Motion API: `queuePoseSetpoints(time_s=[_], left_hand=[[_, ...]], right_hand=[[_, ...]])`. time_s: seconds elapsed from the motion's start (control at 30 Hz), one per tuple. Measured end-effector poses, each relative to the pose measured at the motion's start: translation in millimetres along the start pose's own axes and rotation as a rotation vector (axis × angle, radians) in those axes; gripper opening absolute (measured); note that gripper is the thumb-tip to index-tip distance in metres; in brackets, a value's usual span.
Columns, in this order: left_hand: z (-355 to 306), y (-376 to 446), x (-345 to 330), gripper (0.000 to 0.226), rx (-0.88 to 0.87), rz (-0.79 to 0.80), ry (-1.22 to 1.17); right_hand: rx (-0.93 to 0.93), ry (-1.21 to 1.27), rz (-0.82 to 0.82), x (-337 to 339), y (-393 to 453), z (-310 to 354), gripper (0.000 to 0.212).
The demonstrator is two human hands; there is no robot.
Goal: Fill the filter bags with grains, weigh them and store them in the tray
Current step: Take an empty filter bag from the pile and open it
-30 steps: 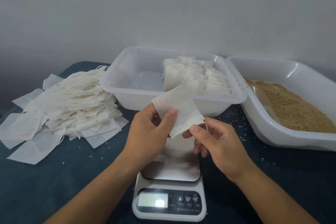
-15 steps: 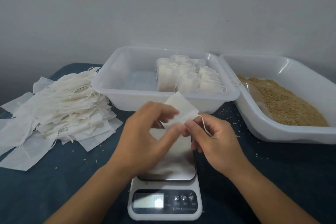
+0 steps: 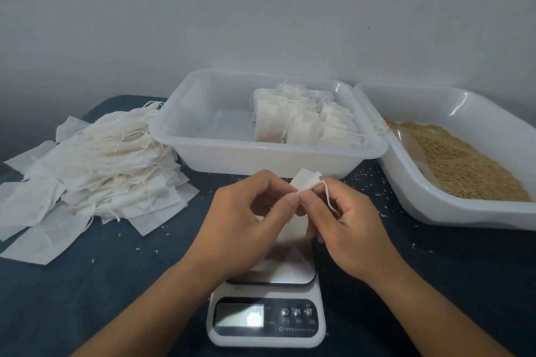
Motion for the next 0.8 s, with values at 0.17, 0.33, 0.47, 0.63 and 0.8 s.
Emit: queuePoseSetpoints(time_s=[0.17,0.33,0.47,0.63,0.8], left_hand=[[9.6,-0.1,0.6,0.012,0.069,-0.020,0.013],[9.8,0.1,2.3,0.013,0.075,-0.048,0.069],[10.3,0.7,16.4,0.012,0.084,-0.173,0.167],[4.7,1.3,23.7,0.013,0.000,-0.220,0.357],[3.2,0.7,26.3,0.013,-0.023,-0.228,0.430]], right_hand=[[0.020,-0.030,0.009,-3.6,-0.9,4.1,0.029],[0.028,-0.091,0.006,-2.2,-2.6,4.2,0.028],[-0.010,-0.049,0.023,-0.8,-3.4,2.0,0.020],[-0.014,-0.134,0.056,-3.4,-3.3,-1.2,0.020],[0.484,-0.388,-0.126,7.3,-14.9,51.0,0.018]])
Point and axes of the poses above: each hand's wrist, its own y-axis towards the middle knuckle, its own x-axis out of the back of the hand, z = x × y, the point moved 10 cm from there along y, towards the middle knuckle, and after that the axes turned 9 degrees about y, right-handed, at the moved point
